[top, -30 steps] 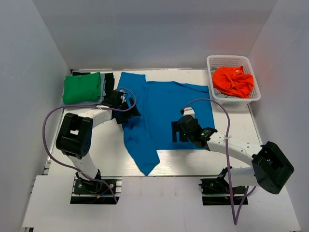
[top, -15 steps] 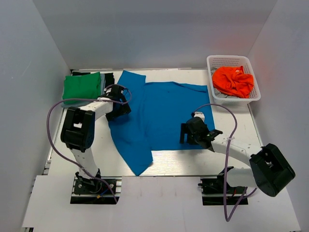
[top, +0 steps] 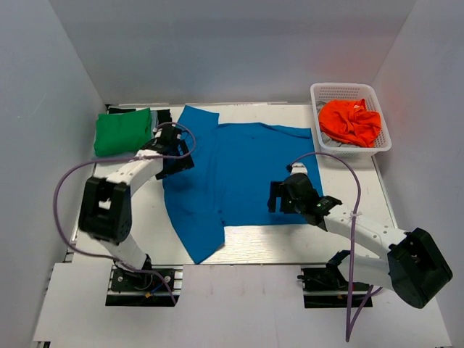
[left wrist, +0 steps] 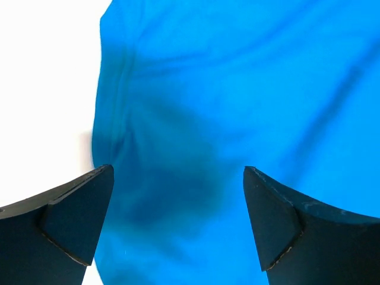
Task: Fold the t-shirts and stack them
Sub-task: Flatten out the tshirt
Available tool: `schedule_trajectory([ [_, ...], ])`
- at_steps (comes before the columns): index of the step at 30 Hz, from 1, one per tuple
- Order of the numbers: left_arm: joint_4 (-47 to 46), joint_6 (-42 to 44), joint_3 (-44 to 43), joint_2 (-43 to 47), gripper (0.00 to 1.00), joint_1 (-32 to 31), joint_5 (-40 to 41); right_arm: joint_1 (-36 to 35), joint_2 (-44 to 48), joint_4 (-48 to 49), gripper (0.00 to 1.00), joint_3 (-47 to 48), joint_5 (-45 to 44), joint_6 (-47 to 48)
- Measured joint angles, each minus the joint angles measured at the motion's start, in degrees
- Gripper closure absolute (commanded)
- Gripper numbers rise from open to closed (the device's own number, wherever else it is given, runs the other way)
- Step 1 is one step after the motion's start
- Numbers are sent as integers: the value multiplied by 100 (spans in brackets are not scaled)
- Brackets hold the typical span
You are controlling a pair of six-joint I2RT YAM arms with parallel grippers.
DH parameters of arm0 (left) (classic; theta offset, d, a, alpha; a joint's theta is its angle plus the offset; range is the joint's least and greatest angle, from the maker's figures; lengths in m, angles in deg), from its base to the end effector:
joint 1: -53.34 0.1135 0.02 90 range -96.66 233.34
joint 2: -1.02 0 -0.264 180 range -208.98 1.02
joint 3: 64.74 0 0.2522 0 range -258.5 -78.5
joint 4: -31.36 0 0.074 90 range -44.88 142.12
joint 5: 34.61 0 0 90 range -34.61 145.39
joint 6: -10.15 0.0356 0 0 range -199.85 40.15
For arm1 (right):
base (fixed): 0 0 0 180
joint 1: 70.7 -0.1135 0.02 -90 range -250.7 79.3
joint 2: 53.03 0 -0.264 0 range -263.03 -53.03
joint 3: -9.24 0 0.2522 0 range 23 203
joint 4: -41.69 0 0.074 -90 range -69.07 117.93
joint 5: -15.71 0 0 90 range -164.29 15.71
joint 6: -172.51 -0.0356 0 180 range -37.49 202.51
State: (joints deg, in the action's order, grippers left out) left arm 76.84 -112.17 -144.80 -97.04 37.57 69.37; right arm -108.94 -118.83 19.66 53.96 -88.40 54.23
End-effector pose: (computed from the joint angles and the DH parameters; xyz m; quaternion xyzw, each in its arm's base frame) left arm 0.3347 -0.0856 0.1998 -0.1667 0.9520 0.0154 0.2562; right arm 0.1831 0.1333 0.1894 -0.0304 0.9113 0.1223 0.3920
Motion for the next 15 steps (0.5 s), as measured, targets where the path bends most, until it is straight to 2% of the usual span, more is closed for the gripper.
schedule_trajectory([
  [5,-411,-212,1003,1261,0,-11,-509,0,9,83,10,0,79,13],
  [10,-898,-490,2312,1445,0,-37,-1349,0,7,39,10,0,79,-20],
  [15,-1429,-850,3228,2321,0,-136,-1620,0,35,-107,10,0,120,-90],
])
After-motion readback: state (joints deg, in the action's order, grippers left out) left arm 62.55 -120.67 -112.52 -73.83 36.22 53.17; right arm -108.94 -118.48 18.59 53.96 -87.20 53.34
